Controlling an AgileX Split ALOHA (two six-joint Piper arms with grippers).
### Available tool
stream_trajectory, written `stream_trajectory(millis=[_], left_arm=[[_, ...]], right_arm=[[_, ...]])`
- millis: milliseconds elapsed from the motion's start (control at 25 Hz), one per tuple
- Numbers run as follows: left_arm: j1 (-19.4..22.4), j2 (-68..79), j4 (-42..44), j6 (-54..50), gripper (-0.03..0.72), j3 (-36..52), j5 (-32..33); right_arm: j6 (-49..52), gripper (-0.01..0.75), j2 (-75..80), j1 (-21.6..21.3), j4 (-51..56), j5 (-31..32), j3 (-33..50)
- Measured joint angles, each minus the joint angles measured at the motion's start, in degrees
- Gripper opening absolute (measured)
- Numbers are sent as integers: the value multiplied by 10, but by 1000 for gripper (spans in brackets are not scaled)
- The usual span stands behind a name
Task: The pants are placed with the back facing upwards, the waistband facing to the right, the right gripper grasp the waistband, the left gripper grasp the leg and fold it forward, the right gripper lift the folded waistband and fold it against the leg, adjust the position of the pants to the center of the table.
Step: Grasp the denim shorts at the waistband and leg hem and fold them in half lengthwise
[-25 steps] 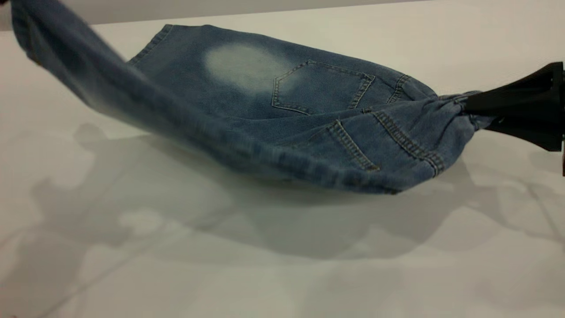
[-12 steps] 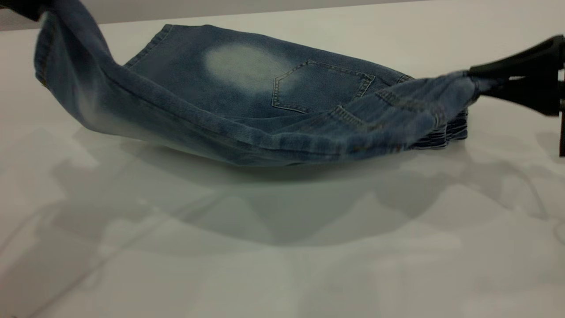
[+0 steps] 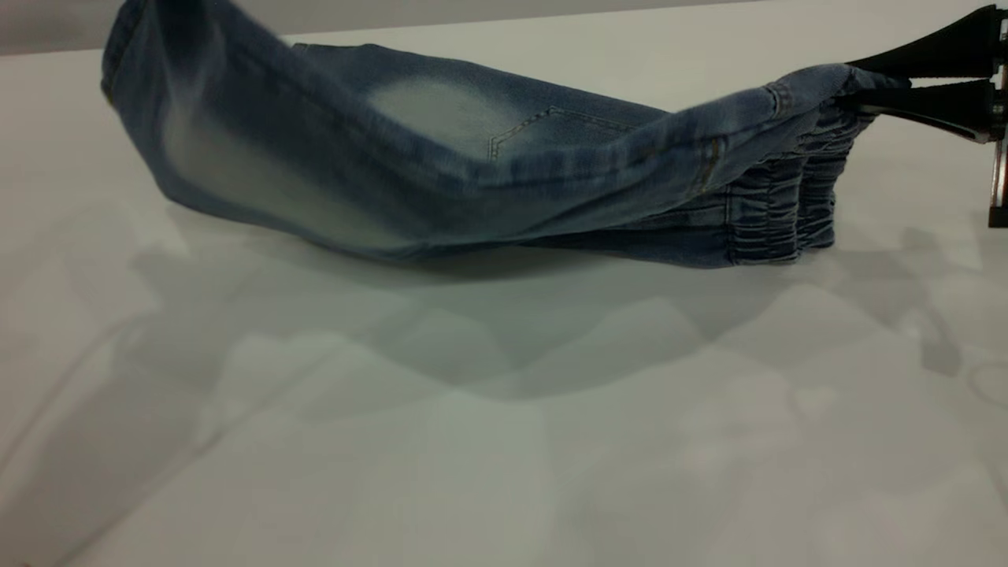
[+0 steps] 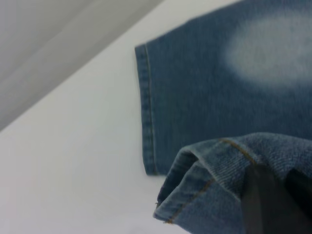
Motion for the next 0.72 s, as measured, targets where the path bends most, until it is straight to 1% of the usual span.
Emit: stream_trajectory(millis=[120, 480, 720], left_arm=[[0, 24, -1, 0, 58, -28, -1], [0, 116, 2, -10, 58, -108, 3], [0, 169, 25, -14, 58, -171, 31]], right_arm=[[58, 38, 0, 0, 0, -38, -8], [209, 44, 0, 0, 0, -95, -43], [258, 48, 0, 0, 1, -128, -48]])
